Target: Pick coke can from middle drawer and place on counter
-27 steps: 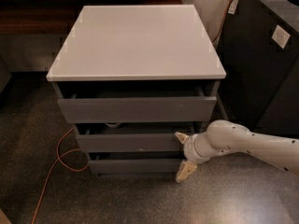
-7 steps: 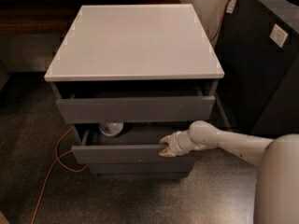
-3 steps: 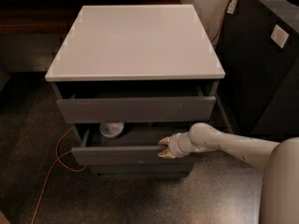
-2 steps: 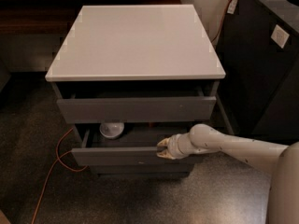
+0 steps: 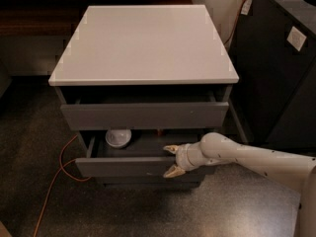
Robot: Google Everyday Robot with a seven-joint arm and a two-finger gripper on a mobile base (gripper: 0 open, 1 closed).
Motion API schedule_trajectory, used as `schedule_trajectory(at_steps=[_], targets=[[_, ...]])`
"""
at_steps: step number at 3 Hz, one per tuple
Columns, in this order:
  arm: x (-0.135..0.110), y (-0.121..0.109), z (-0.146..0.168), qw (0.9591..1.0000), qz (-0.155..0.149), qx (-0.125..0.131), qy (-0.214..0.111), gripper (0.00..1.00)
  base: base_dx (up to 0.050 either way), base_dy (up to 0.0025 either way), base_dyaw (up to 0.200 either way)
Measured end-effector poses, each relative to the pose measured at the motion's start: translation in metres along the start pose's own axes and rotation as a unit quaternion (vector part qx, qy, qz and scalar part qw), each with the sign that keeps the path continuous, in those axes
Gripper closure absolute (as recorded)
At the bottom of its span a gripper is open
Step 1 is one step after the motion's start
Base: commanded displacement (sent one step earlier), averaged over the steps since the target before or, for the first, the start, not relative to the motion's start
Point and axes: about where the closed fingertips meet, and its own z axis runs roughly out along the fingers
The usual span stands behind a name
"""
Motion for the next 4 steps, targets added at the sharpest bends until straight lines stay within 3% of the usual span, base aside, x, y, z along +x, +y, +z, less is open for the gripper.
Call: schedule_trajectory(at_steps=[1,2,3,4], targets=[[-0.026,0.001,-0.023,0.9994,-0.032,-0.002,-0.012,0.00,0.000,0.00000,0.000],[-0.040,-0.006,-0.036,0.9987,-0.047,-0.003,-0.020,0.03,0.000,0.00000,0.000],[-0.034,-0.019,-0.035,0.9990,-0.039,-0.005,-0.023,0.33,0.000,0.00000,0.000],[-0.022,-0.028,-0.028,0.9996,-0.024,-0.005,-0.017,0.56,0.000,0.00000,0.000]])
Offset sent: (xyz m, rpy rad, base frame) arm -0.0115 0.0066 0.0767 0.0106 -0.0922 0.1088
